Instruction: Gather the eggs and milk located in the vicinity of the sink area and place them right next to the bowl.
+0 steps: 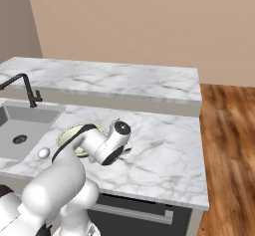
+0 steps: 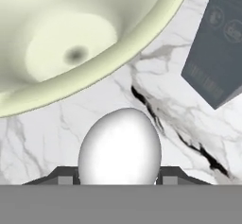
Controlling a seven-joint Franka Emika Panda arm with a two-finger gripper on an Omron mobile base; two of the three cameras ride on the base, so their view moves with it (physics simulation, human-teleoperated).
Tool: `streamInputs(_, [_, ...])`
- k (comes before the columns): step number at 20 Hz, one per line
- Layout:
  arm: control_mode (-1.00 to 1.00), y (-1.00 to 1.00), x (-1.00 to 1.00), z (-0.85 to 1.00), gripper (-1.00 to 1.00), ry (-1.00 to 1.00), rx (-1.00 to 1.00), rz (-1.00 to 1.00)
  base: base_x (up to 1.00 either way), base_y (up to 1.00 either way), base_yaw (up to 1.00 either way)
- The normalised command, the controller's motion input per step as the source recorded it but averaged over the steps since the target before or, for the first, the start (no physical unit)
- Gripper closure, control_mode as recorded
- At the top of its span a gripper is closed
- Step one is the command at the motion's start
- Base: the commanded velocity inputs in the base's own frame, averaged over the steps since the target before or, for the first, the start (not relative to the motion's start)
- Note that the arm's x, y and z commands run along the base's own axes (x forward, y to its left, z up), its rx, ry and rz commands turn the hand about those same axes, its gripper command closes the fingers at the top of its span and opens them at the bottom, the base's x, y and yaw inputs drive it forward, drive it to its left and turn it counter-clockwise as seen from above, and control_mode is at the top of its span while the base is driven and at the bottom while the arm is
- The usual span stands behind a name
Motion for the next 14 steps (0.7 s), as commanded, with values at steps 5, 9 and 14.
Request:
streamInputs(5, [-1.00, 0.13, 0.01, -0.01, 1.00, -0.04, 0.00, 0.11, 0.00, 0.00, 0.00])
streamInputs(9, [-1.00, 0.19, 0.00, 0.00, 1.00, -0.02, 0.00, 0.09, 0.00, 0.00, 0.00])
streamInputs(14, [-1.00, 0.18, 0.00, 0.00, 1.00, 0.00, 0.00, 0.04, 0.00, 0.00, 0.00])
